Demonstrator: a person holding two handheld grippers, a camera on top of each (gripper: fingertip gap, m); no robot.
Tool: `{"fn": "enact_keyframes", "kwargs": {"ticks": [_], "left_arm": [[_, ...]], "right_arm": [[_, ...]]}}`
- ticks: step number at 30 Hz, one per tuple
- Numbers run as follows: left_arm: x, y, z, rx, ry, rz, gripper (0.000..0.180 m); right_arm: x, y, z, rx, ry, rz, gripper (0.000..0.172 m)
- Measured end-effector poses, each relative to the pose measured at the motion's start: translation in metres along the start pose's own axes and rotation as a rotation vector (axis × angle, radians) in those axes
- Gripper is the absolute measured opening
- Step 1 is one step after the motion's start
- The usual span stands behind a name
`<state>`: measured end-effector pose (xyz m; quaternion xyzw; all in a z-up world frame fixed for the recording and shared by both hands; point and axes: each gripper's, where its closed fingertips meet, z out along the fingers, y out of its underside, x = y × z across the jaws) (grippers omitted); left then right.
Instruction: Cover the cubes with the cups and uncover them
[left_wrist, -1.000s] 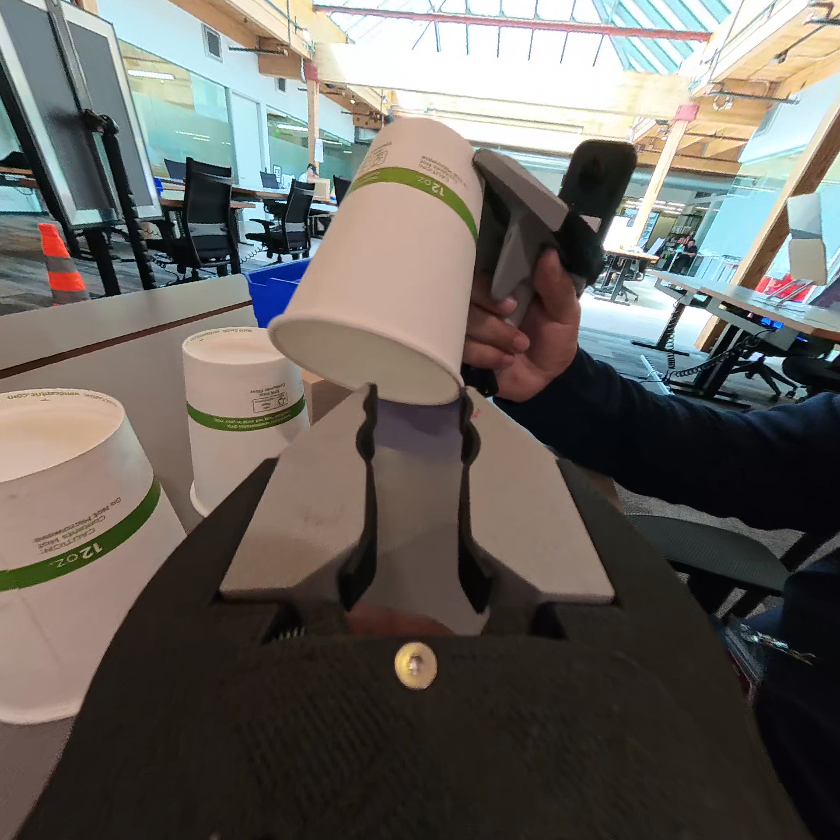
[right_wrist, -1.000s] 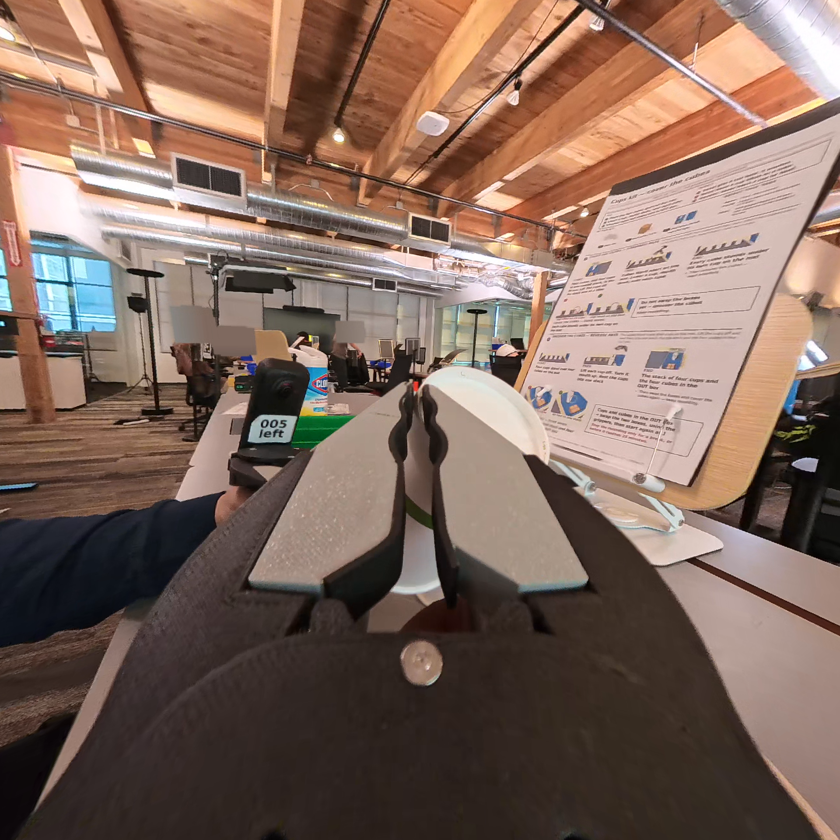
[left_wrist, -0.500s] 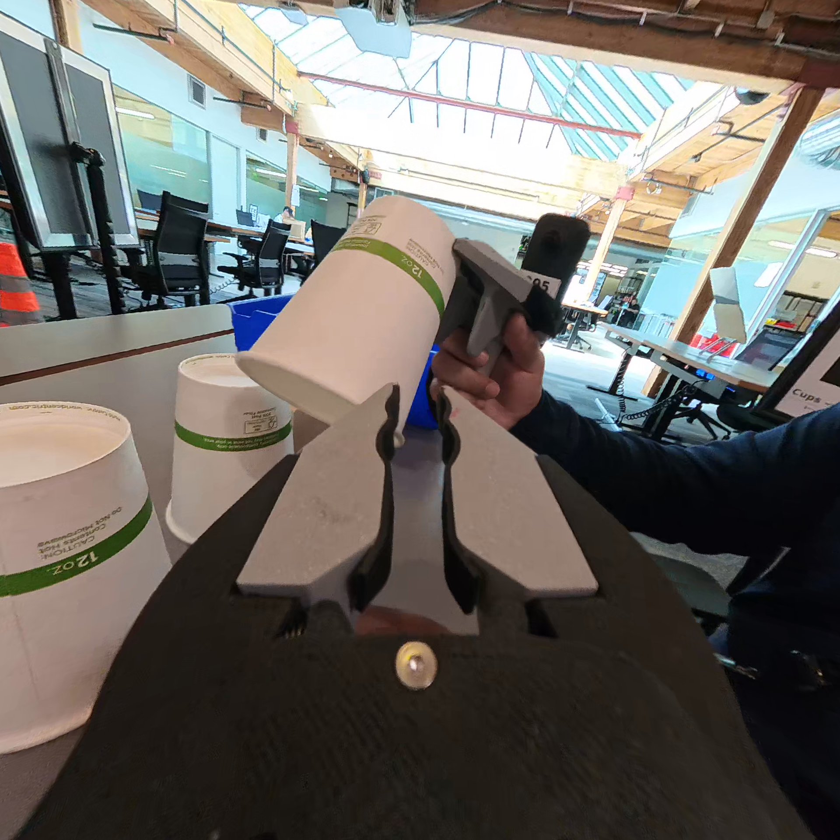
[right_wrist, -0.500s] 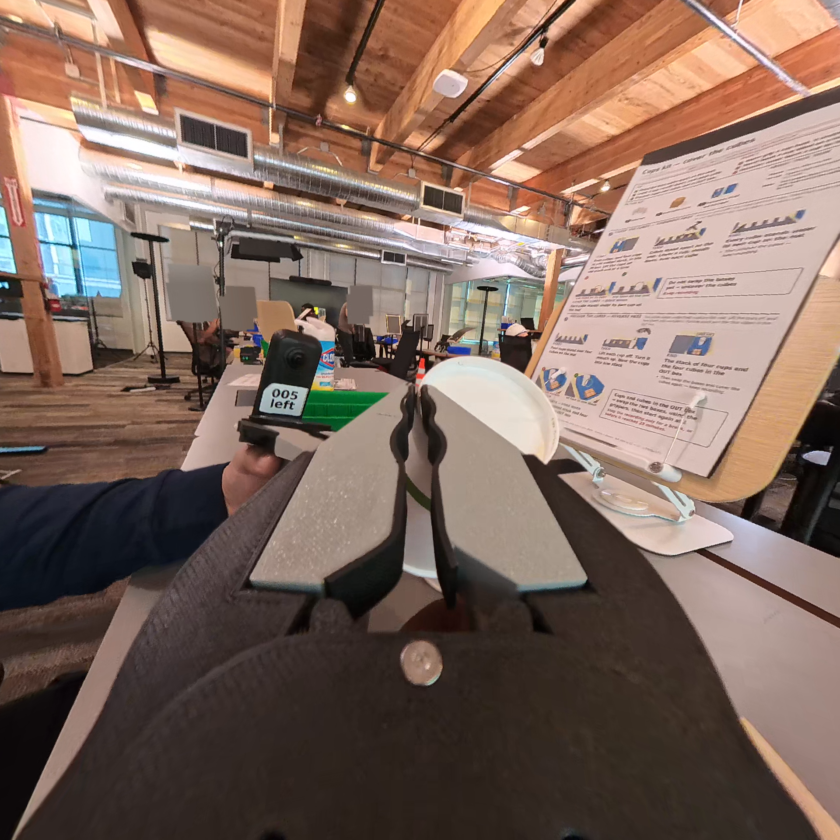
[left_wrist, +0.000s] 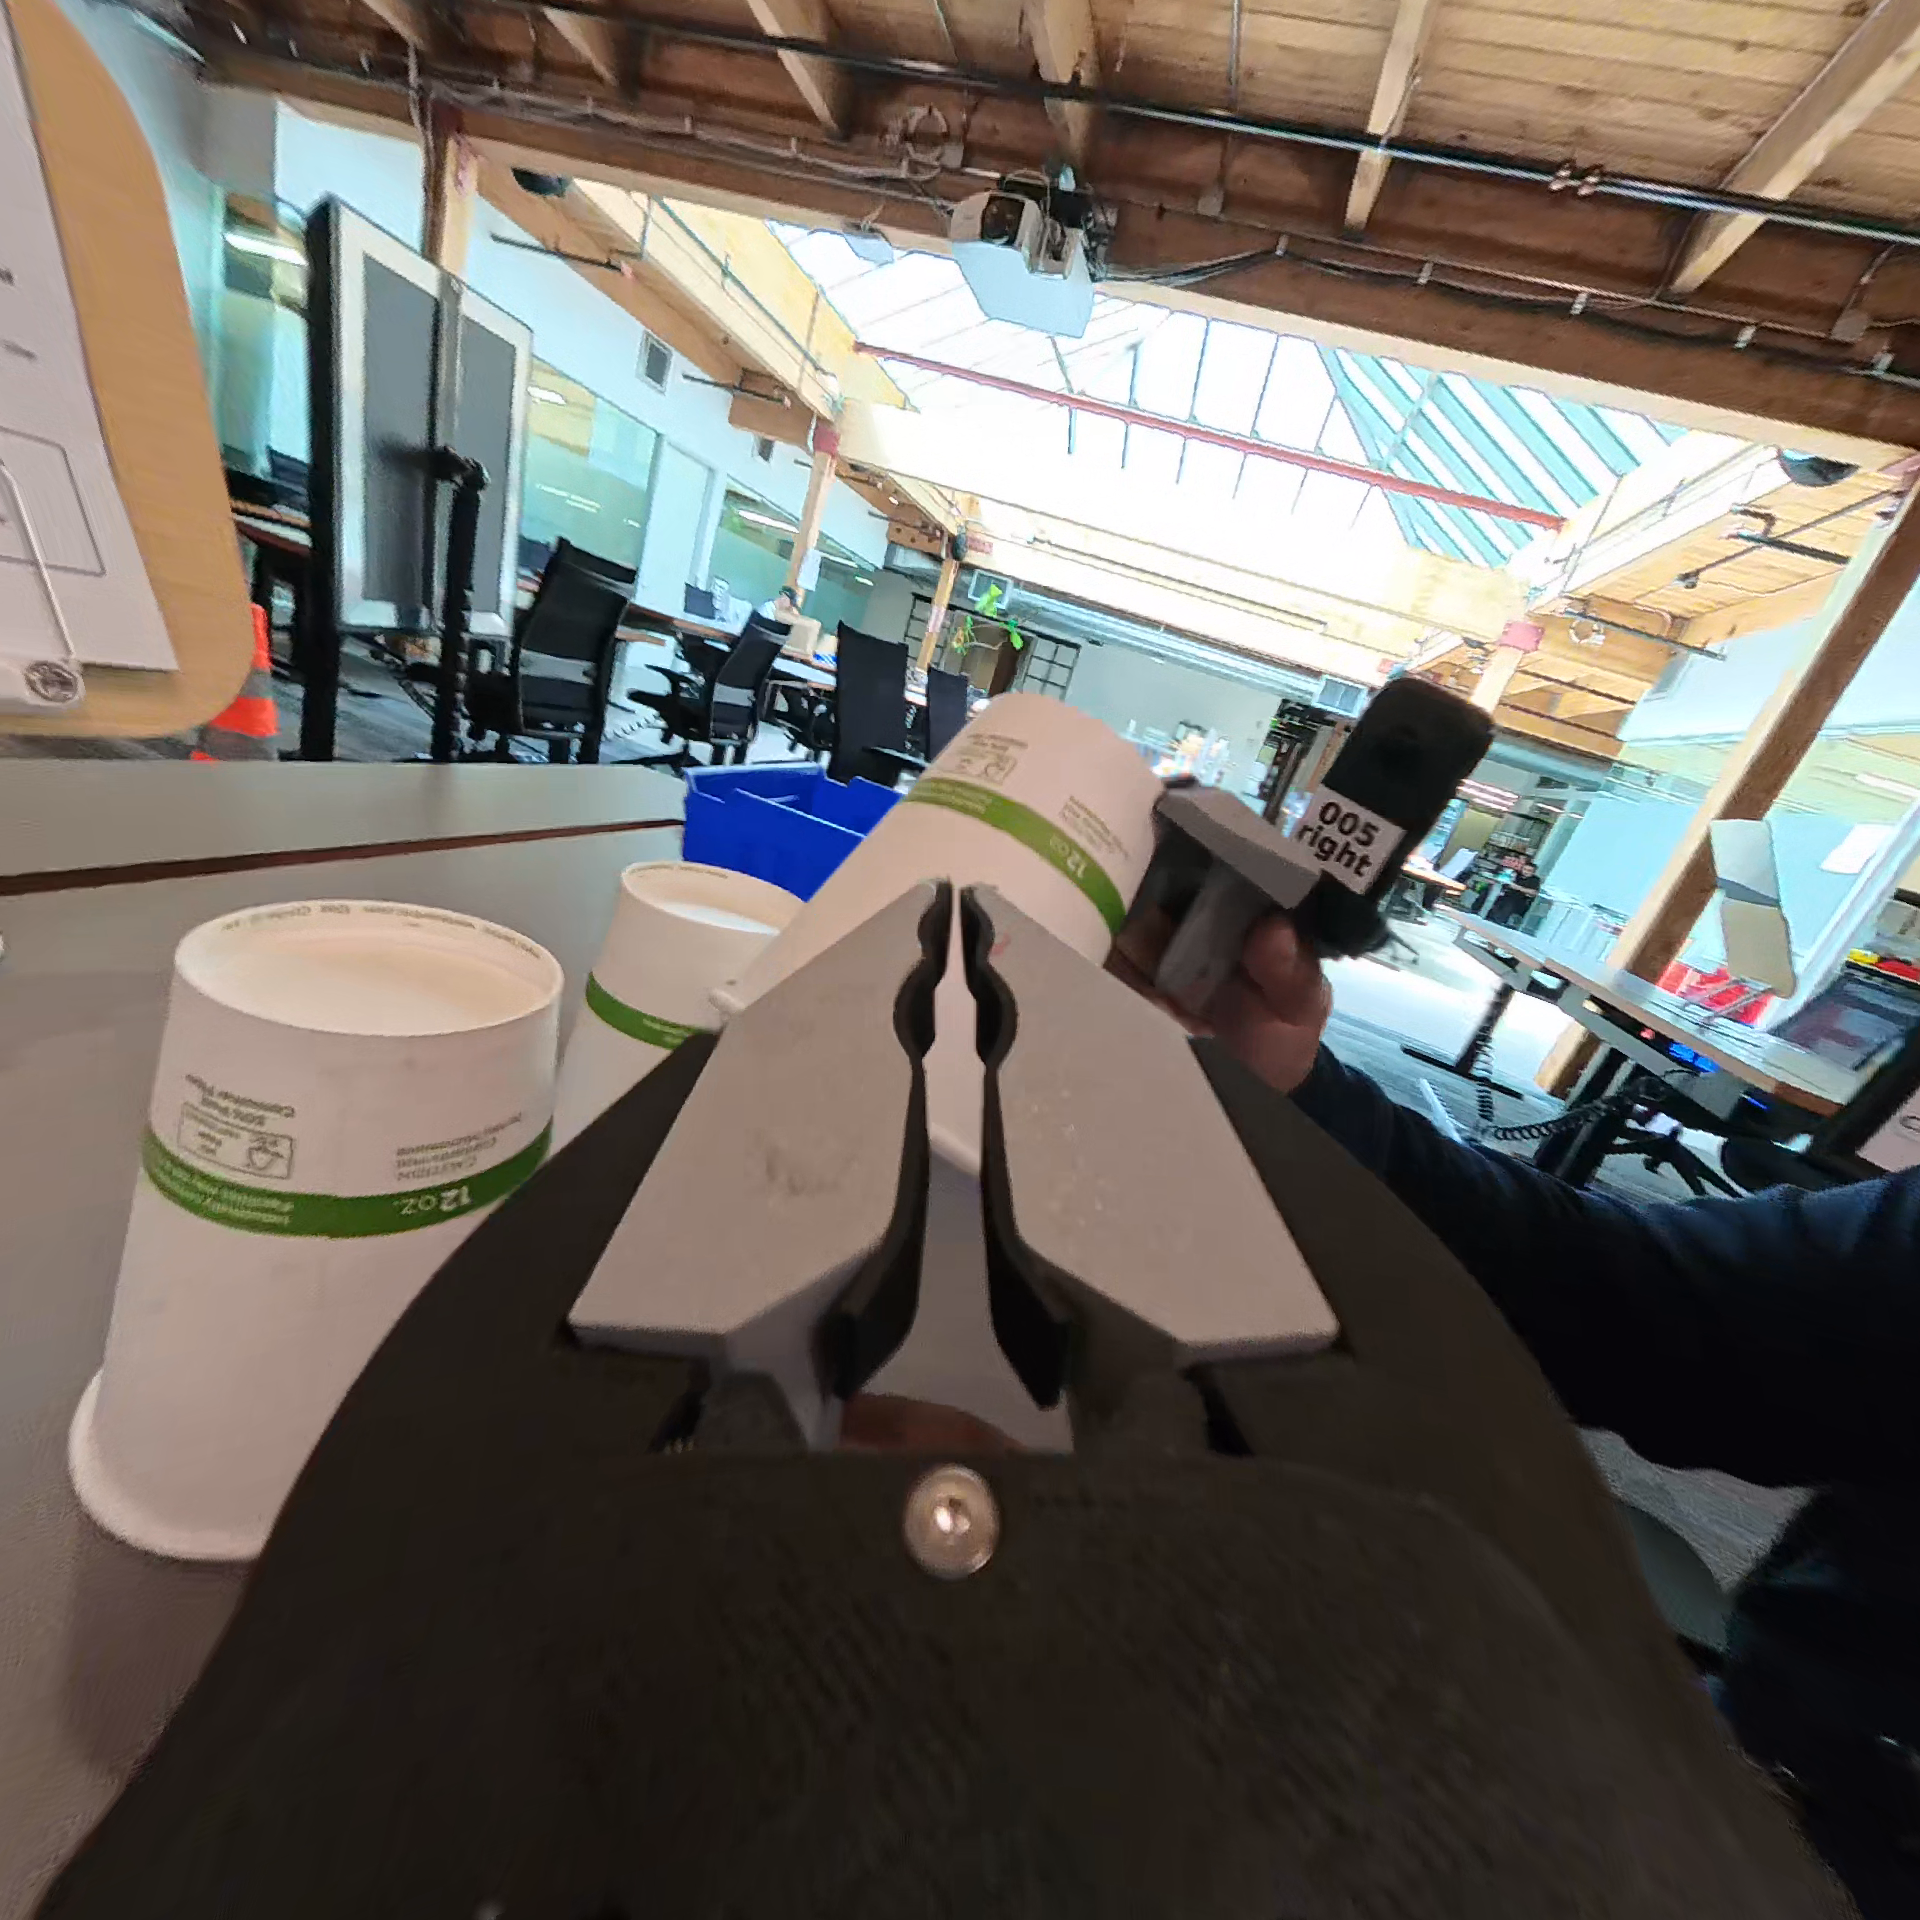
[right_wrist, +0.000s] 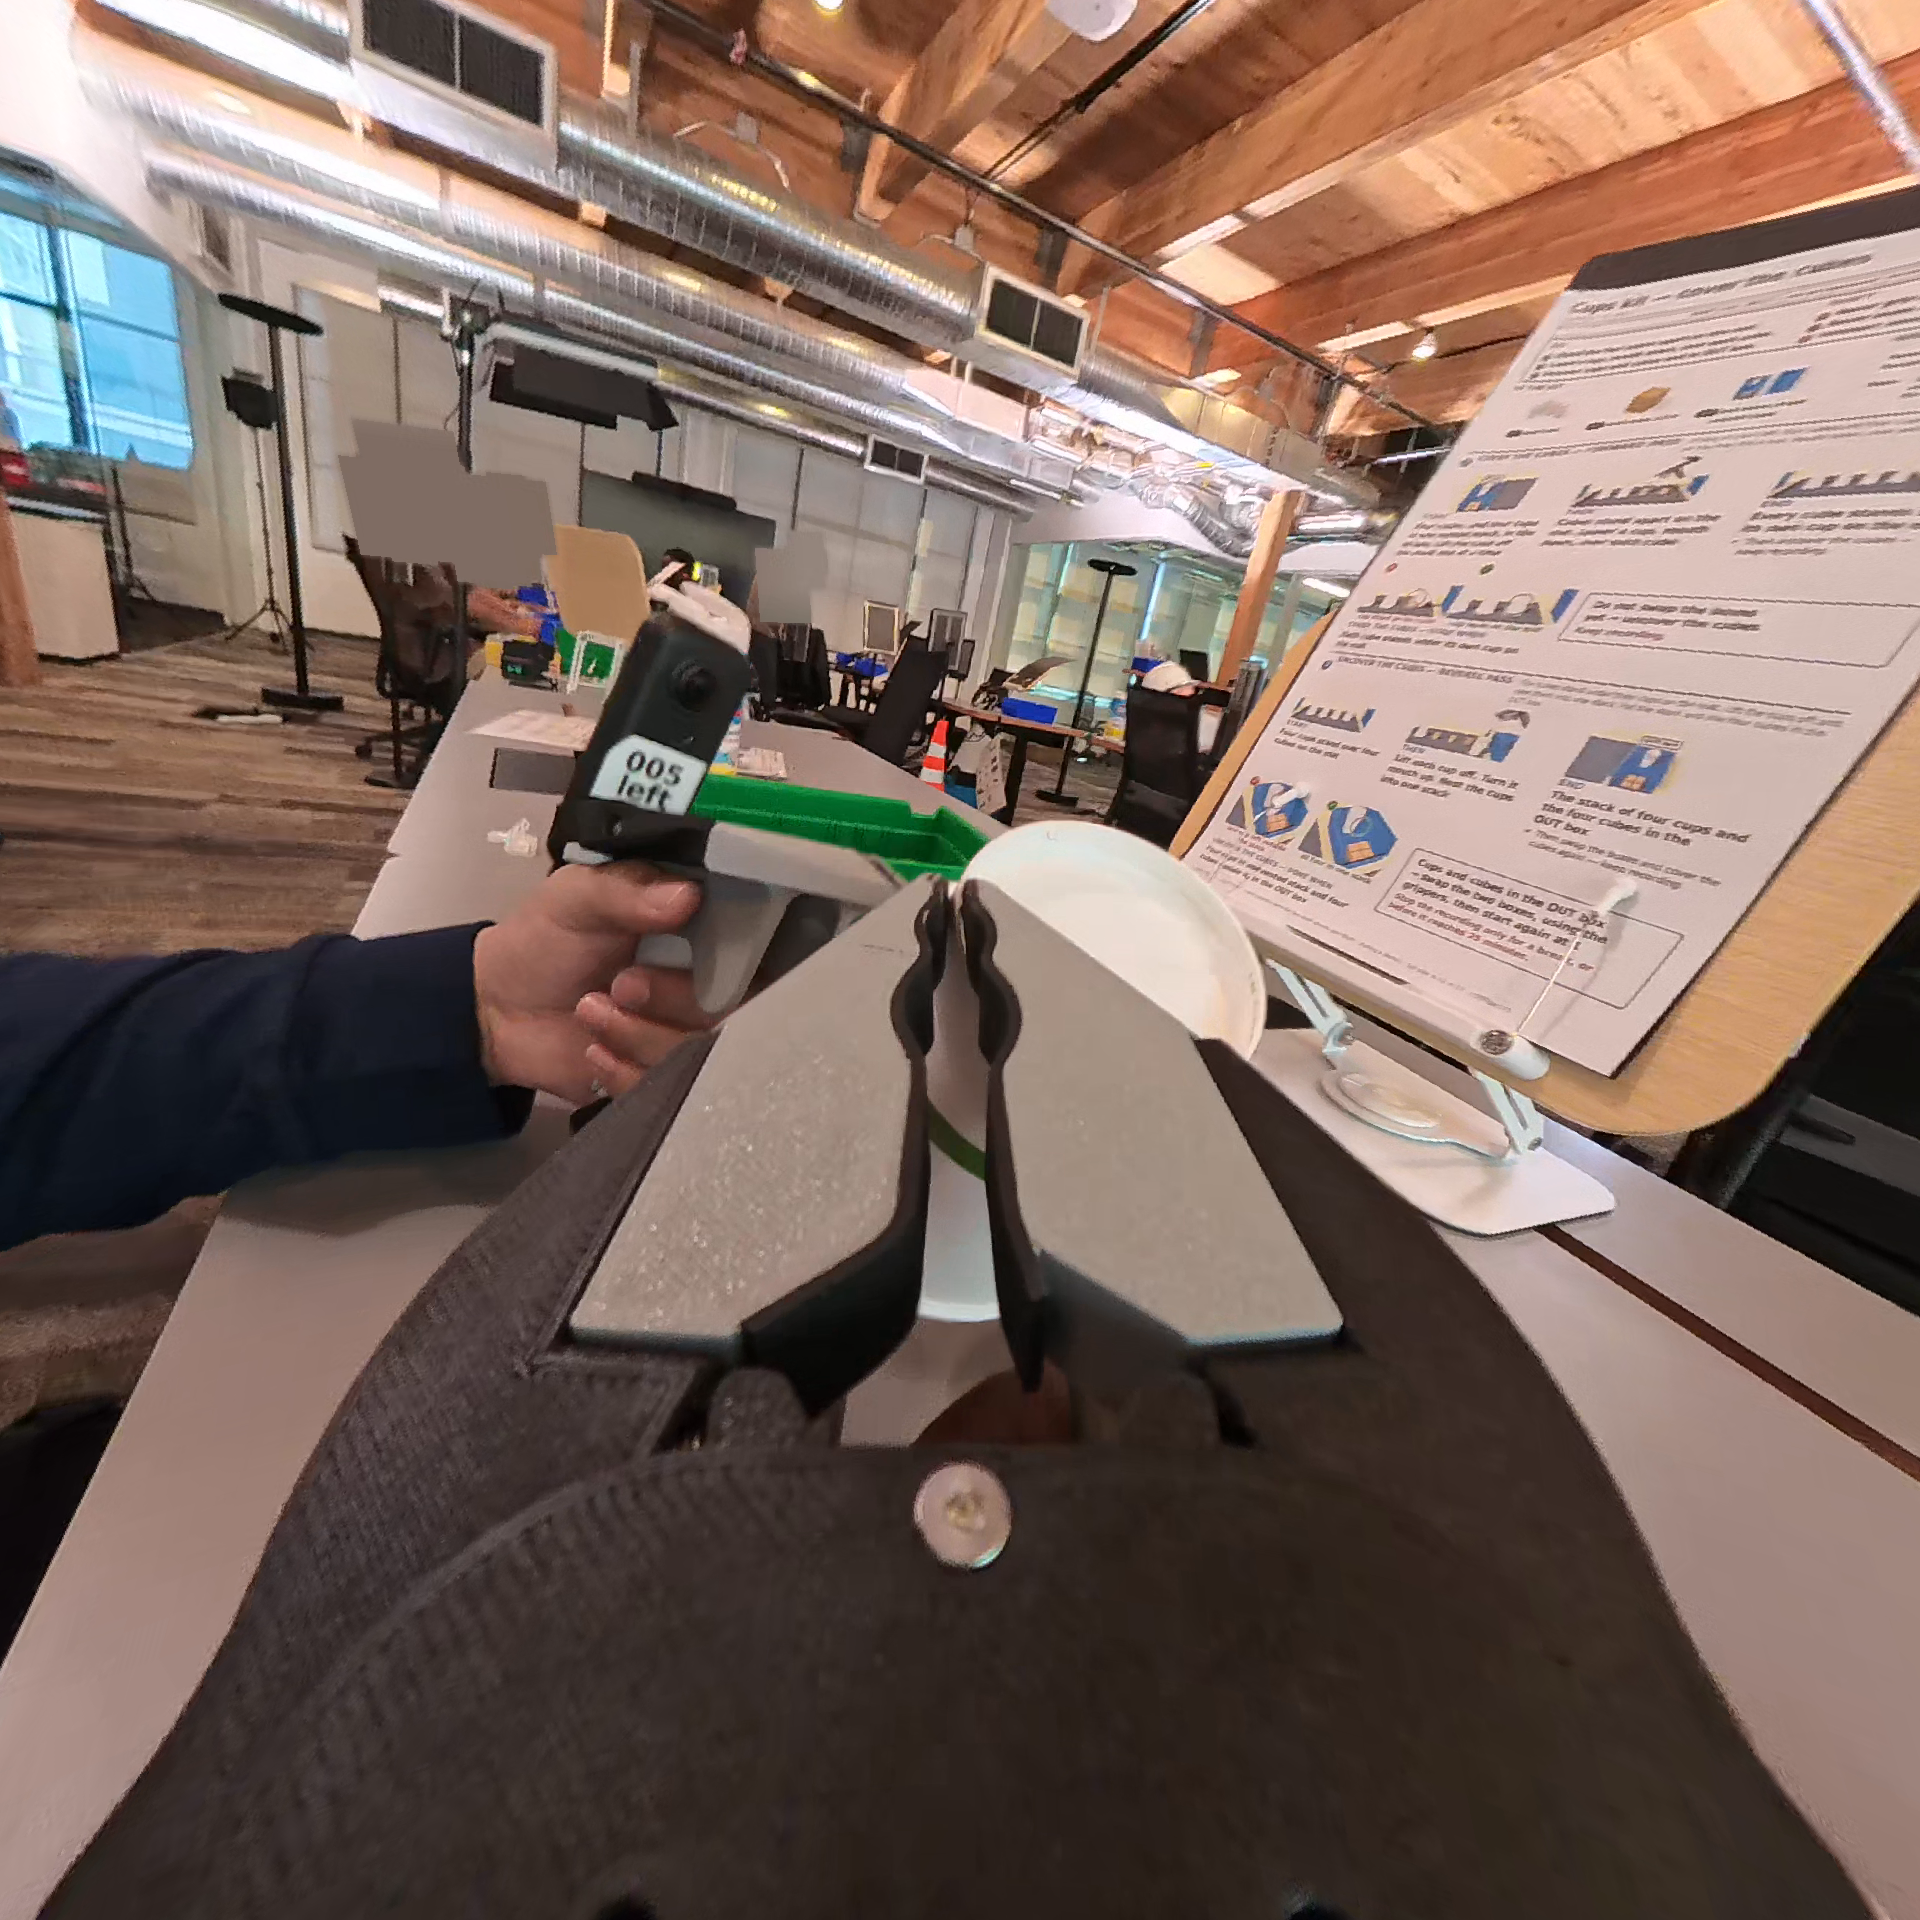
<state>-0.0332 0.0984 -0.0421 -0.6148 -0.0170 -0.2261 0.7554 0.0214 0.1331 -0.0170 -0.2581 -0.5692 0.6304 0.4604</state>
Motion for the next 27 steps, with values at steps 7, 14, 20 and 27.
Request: {"fn": "enact_keyframes", "kwargs": {"ticks": [7, 14, 20, 27], "left_arm": [[0.003, 0.035, 0.012, -0.167, 0.039, -0.101, 0.028], [0.019, 0.048, 0.017, -0.223, 0.103, -0.052, 0.037], [0.007, 0.031, 0.012, -0.146, 0.056, -0.047, 0.017], [0.001, -0.001, 0.0, 0.014, 0.045, -0.067, 0.01]], "right_arm": [[0.024, -0.019, -0.015, 0.102, 0.086, 0.065, 0.0], [0.02, -0.021, -0.015, 0.119, 0.05, 0.097, 0.0], [0.009, -0.015, -0.009, 0.081, 0.018, 0.062, 0.0], [0.003, -0.005, -0.005, 0.031, -0.011, 0.044, 0.0]]}}
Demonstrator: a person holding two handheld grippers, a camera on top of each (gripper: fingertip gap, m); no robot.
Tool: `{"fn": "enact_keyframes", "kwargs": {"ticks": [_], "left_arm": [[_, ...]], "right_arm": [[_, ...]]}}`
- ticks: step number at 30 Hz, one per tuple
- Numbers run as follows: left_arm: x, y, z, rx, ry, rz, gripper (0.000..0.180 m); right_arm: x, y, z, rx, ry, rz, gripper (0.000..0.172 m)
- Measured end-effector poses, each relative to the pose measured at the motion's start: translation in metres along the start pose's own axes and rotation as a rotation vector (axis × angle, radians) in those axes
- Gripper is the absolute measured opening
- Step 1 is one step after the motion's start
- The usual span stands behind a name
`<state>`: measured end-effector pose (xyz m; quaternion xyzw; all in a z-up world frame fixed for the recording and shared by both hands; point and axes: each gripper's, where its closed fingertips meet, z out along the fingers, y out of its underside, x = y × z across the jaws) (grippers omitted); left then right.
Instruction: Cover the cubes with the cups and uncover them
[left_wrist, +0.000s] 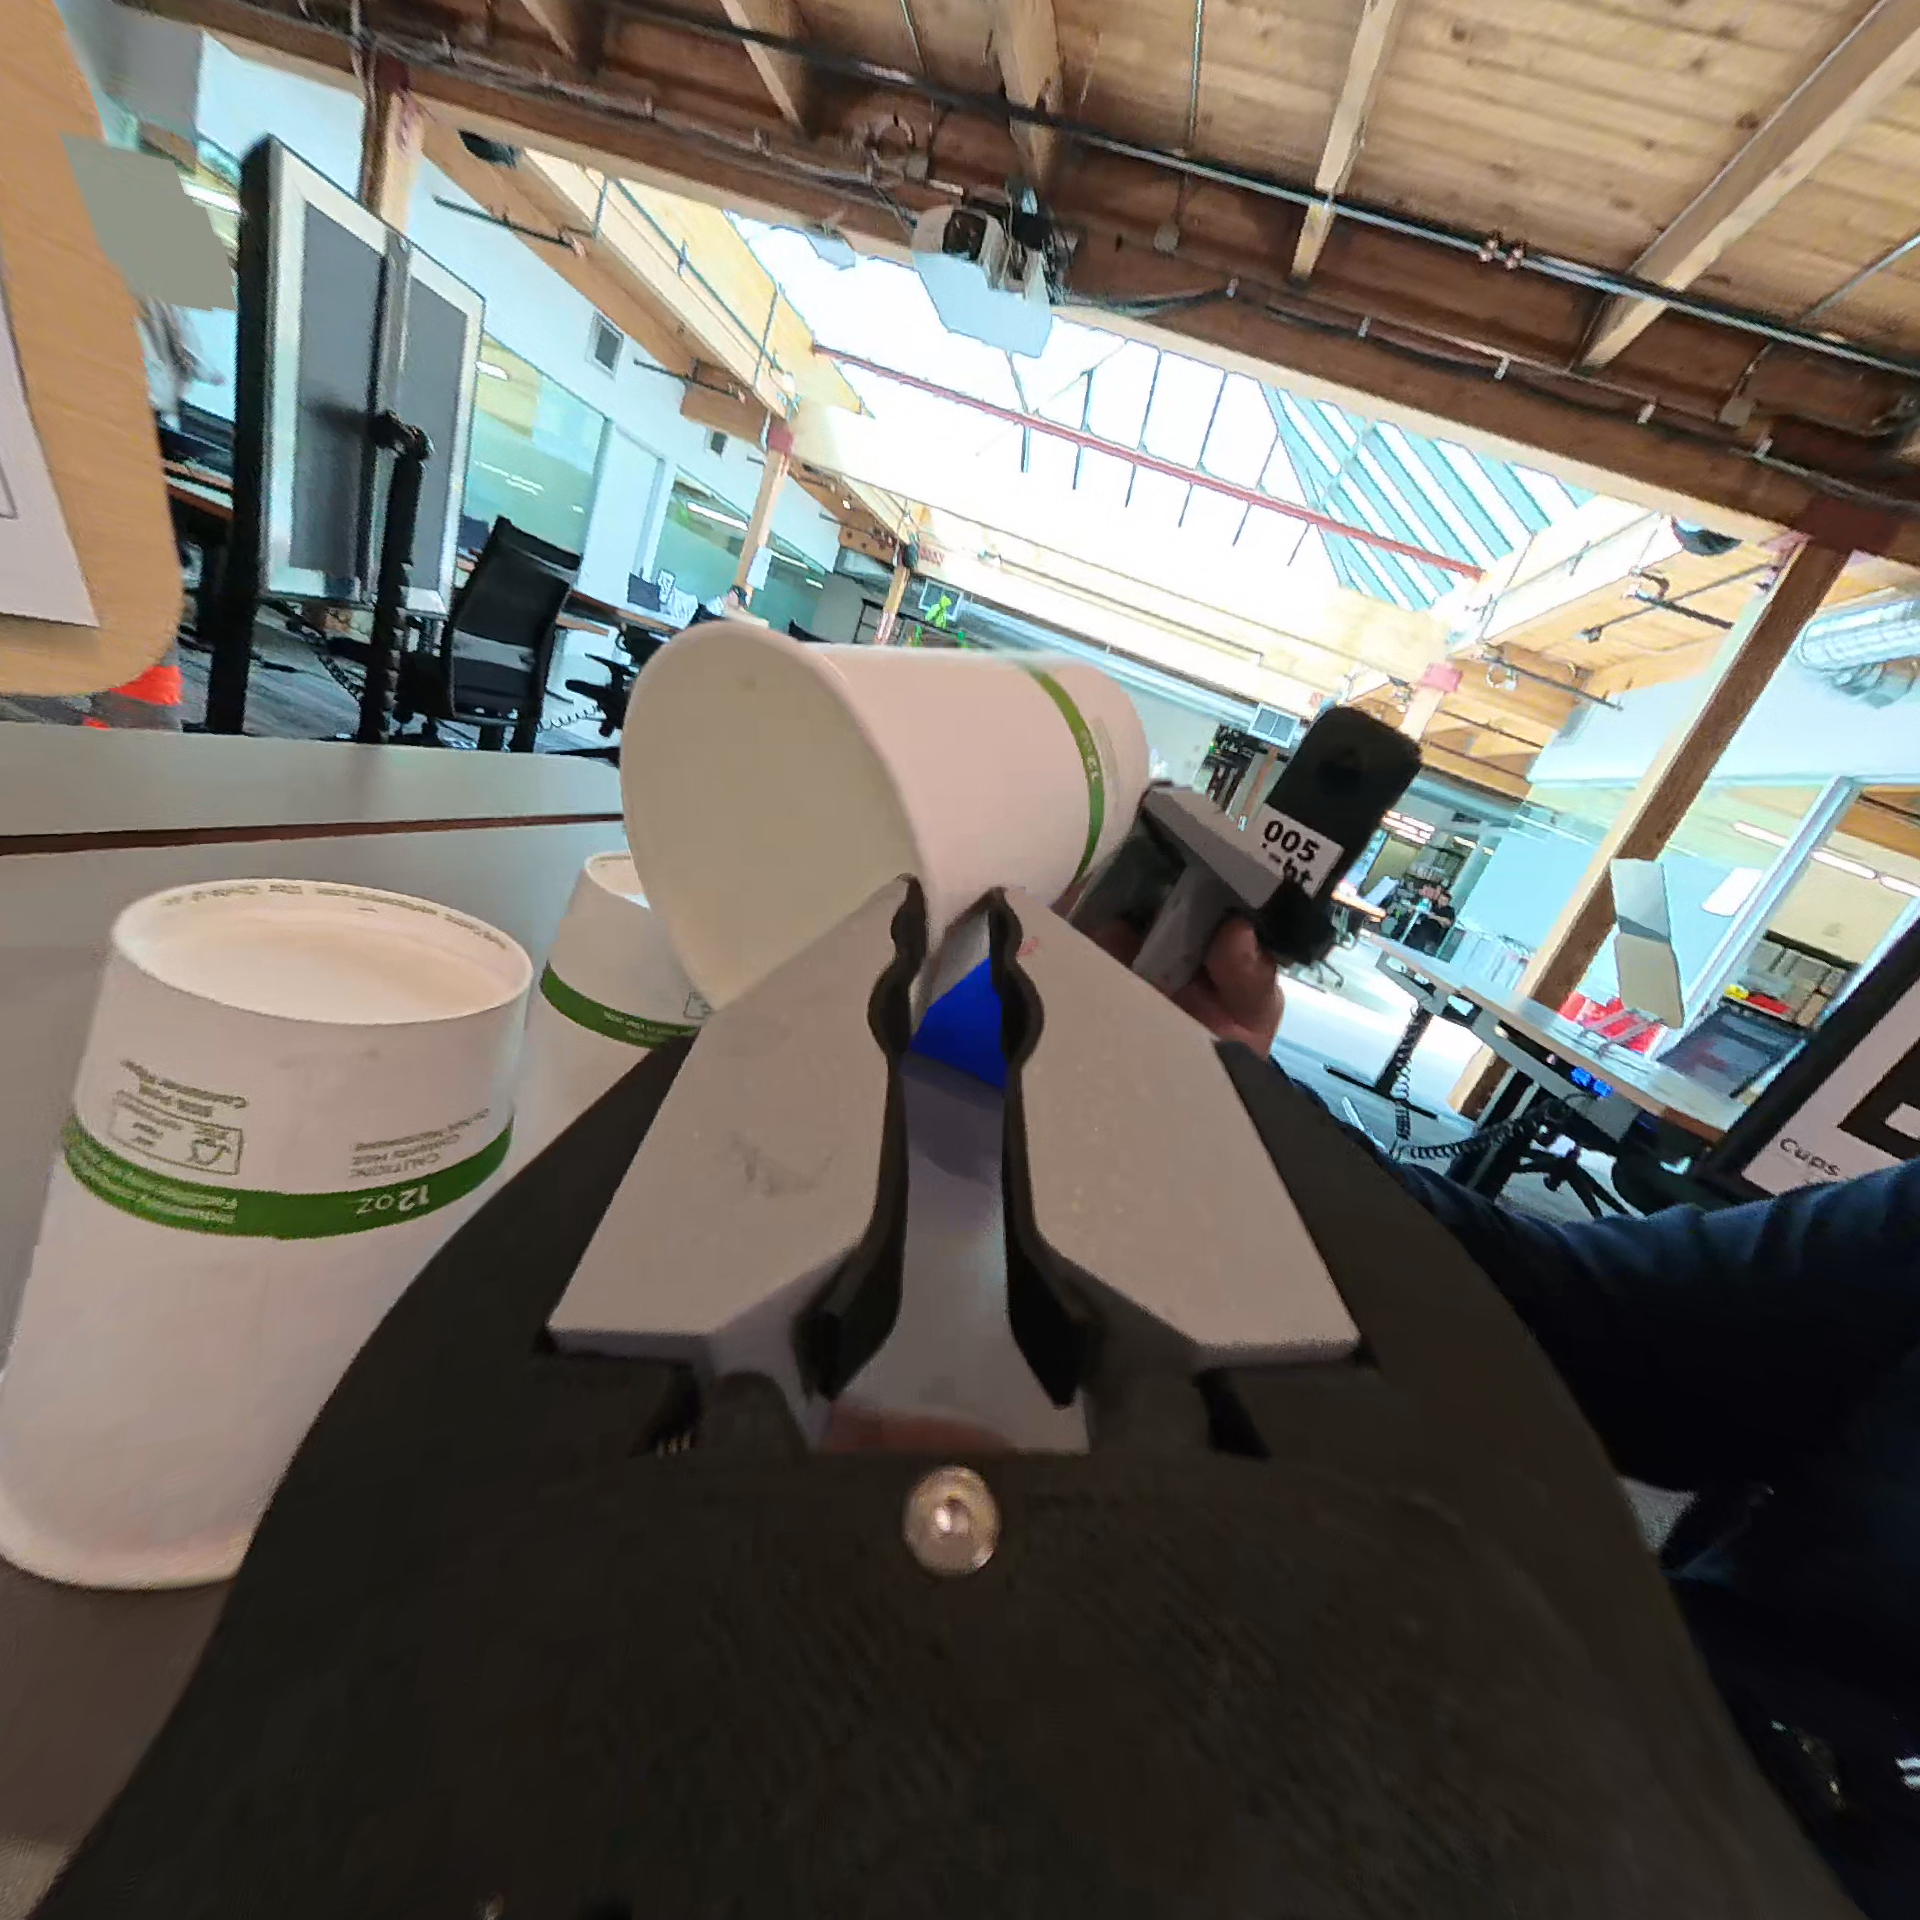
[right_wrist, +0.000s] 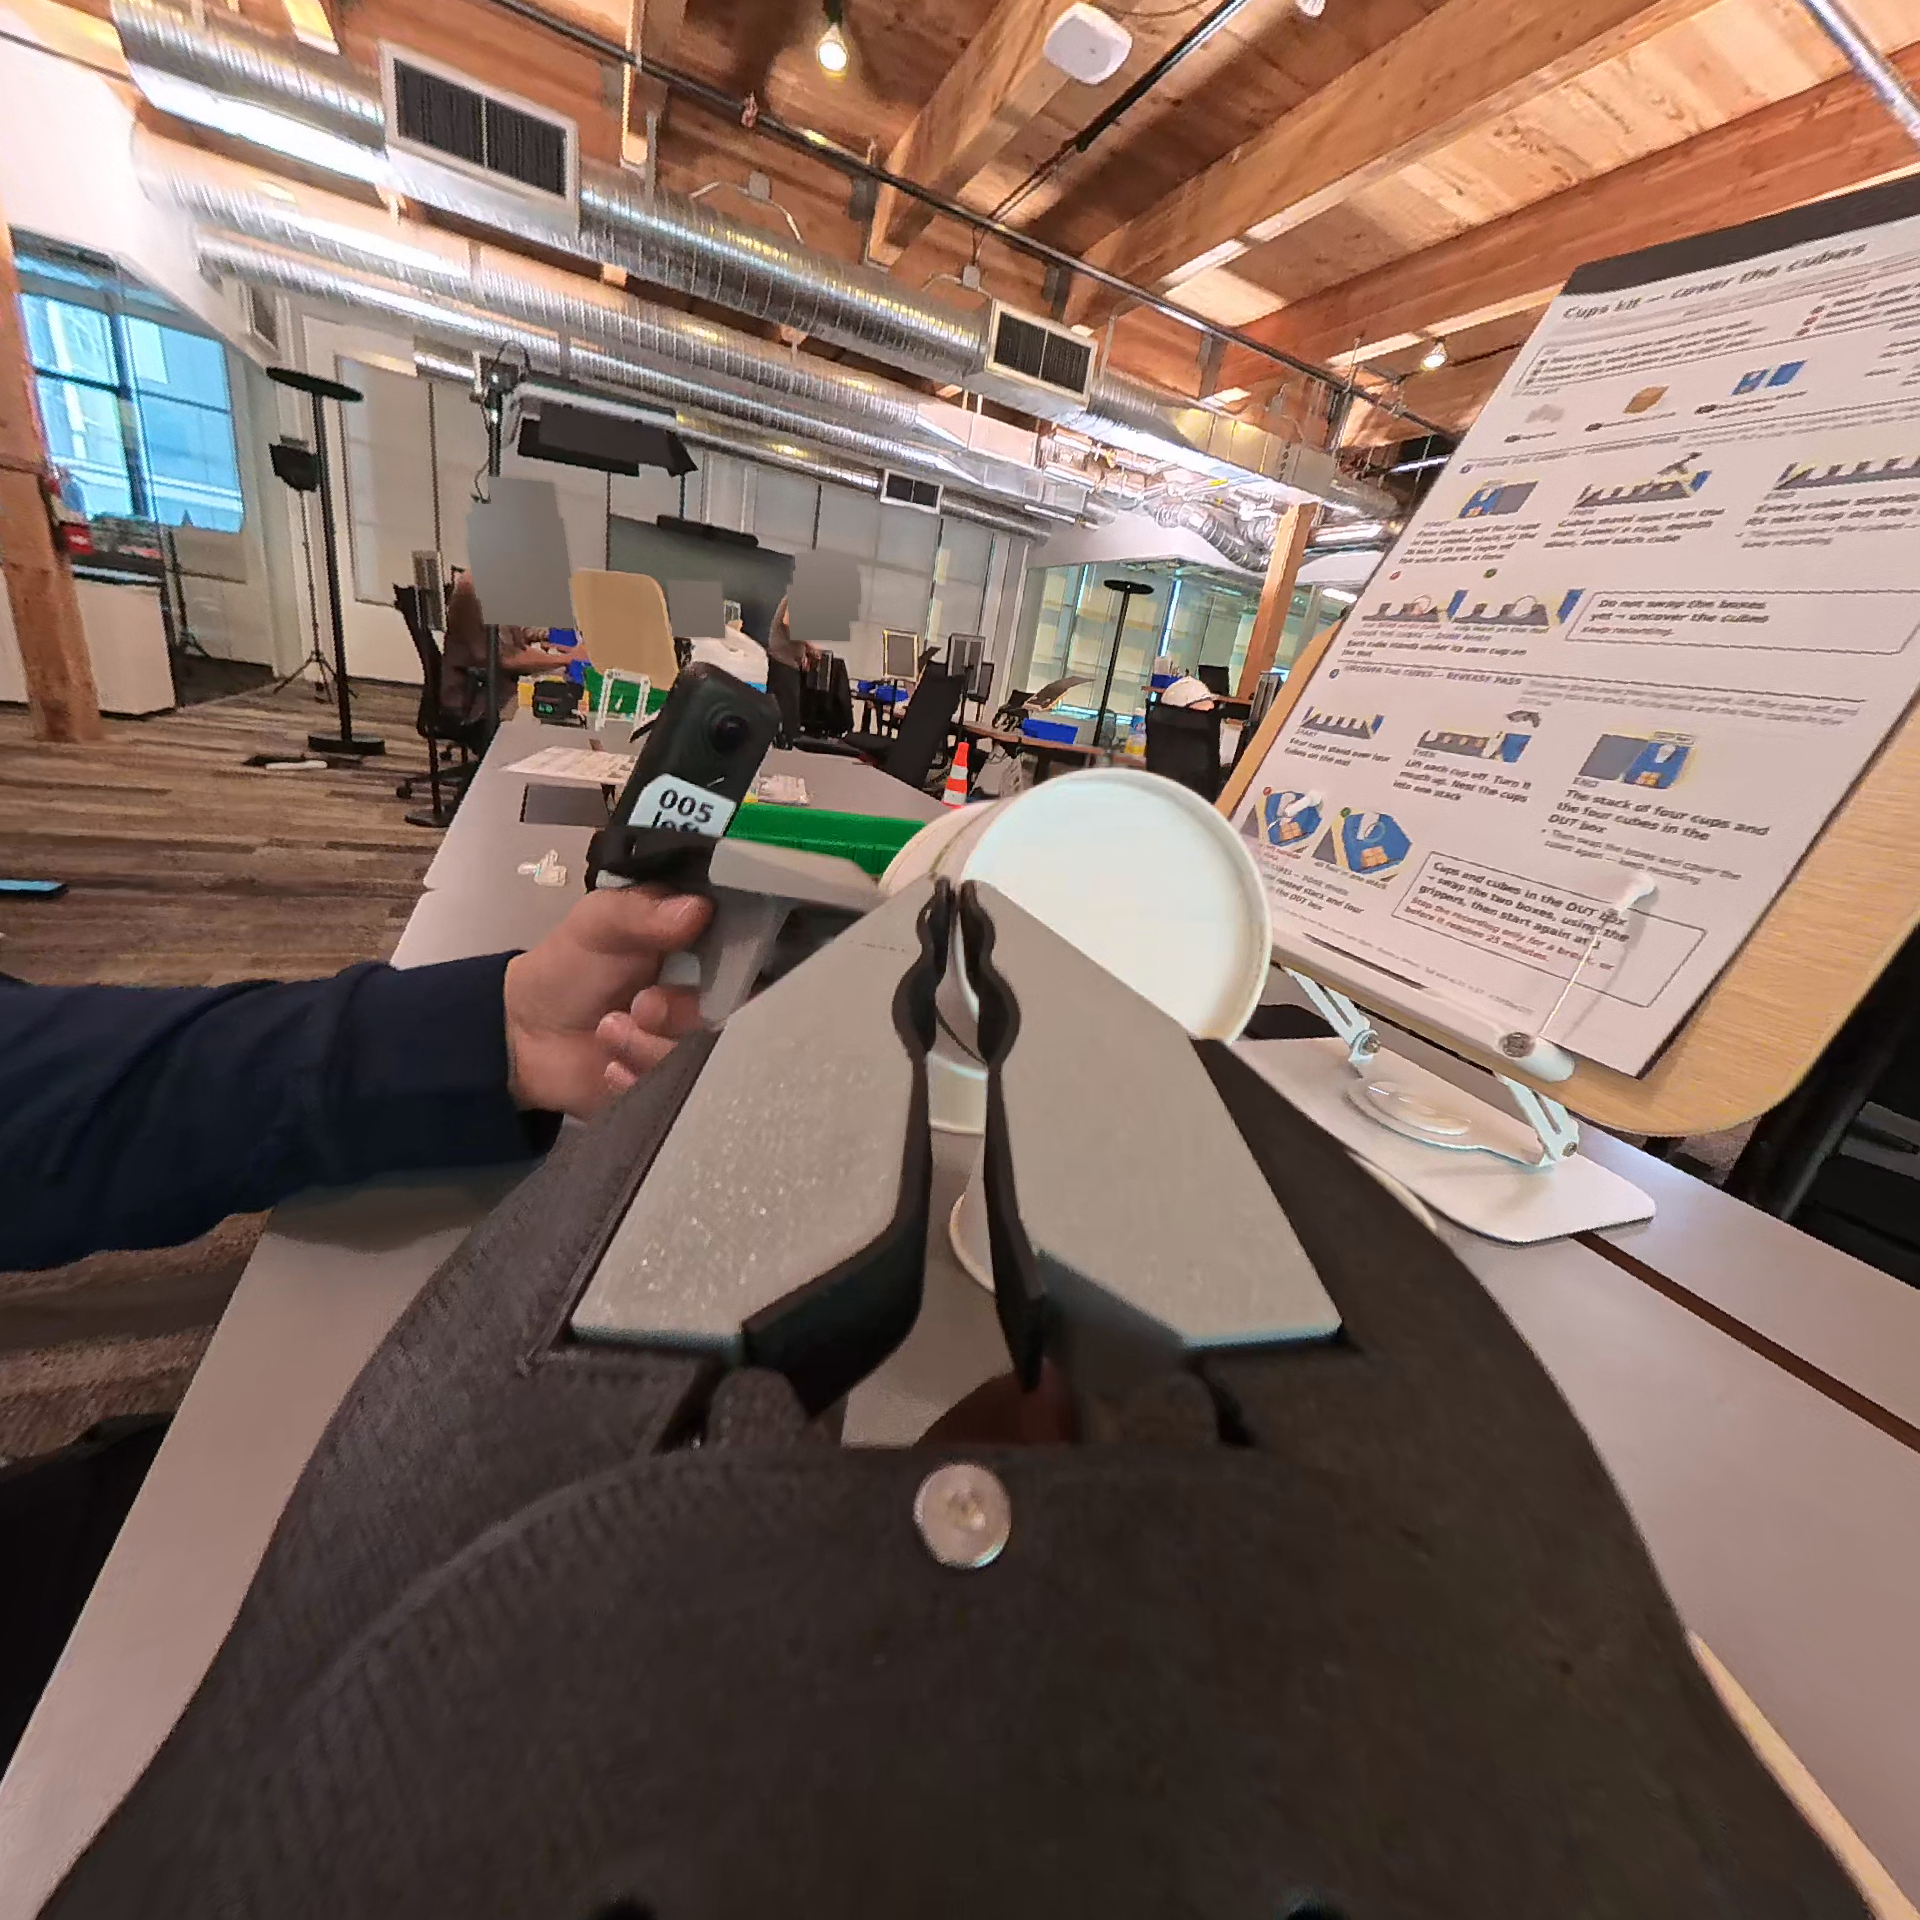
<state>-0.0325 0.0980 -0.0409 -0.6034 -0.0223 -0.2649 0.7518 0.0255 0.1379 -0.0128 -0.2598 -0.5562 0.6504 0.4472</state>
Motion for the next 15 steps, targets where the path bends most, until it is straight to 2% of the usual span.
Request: {"fn": "enact_keyframes", "kwargs": {"ticks": [6, 15], "left_arm": [[0.002, -0.03, -0.016, 0.161, 0.034, -0.036, 0.003], [-0.003, -0.026, -0.019, 0.07, -0.051, 0.102, 0.003]], "right_arm": [[-0.012, 0.027, 0.008, -0.138, -0.055, -0.039, 0.0], [-0.011, 0.059, 0.011, -0.293, -0.043, -0.115, 0.001]]}}
